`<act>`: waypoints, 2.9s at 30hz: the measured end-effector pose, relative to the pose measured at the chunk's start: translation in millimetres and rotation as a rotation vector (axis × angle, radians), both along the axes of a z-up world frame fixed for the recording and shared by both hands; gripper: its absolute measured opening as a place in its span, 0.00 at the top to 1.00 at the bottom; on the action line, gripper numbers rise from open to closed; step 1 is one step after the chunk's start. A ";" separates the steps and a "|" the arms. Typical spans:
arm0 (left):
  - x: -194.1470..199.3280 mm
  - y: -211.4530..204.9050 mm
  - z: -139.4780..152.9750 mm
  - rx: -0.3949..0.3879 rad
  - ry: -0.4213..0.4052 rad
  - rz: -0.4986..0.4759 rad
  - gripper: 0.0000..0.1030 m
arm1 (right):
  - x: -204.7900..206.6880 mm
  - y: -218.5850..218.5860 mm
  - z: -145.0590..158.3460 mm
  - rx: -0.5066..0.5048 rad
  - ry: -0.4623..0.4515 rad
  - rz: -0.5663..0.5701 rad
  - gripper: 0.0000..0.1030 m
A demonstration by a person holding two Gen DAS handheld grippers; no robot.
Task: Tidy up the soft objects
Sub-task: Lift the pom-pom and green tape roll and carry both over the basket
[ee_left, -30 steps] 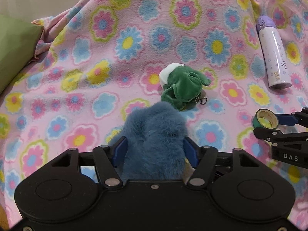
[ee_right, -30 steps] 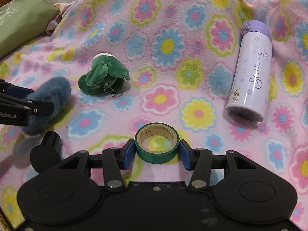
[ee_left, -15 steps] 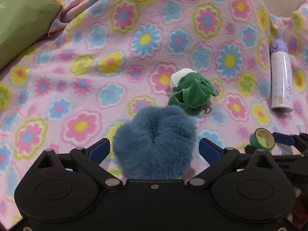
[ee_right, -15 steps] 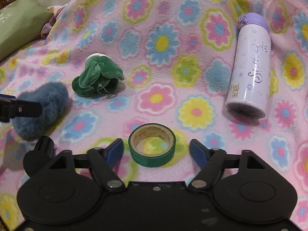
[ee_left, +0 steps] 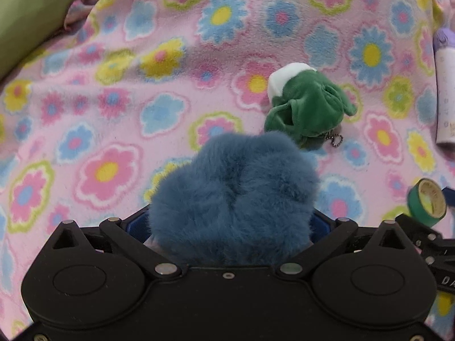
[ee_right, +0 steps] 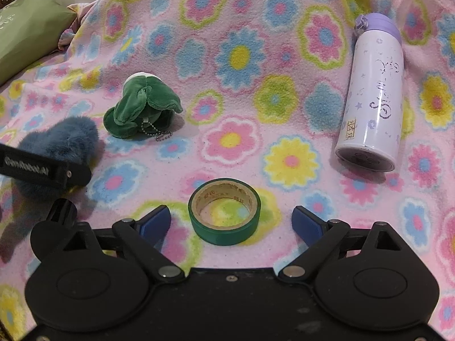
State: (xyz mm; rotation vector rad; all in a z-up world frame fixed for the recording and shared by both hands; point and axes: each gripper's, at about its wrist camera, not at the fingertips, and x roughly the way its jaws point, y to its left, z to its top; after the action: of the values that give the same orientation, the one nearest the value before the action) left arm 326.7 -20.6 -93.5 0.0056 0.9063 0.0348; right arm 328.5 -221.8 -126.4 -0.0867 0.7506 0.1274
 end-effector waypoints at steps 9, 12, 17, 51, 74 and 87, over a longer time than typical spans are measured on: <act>-3.1 -1.7 -4.1 0.010 -0.054 -0.037 0.02 | 0.1 0.1 -0.4 0.006 0.000 -0.001 0.08; -3.2 -1.2 -4.1 0.007 -0.062 -0.042 0.02 | -0.3 -0.3 -0.5 0.008 -0.001 -0.002 0.08; -3.5 -1.7 -4.4 0.011 -0.071 -0.045 0.02 | -0.5 -0.7 -0.5 0.011 -0.002 -0.003 0.08; -23.2 13.8 5.0 0.037 -0.143 -0.079 0.50 | -18.1 -5.7 5.7 0.032 -0.055 -0.038 0.54; -143.6 23.9 92.7 -0.064 -0.190 -0.112 0.51 | -147.9 4.6 104.0 0.144 -0.091 -0.118 0.54; -237.9 3.1 92.9 -0.047 -0.158 -0.177 0.50 | -267.7 14.4 110.2 0.278 -0.072 -0.162 0.54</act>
State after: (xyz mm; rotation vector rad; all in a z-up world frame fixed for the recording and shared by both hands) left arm 88.7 -17.5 -0.6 0.0384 0.7456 -0.1490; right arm 60.7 -207.3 -16.3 0.2328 0.6587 0.0727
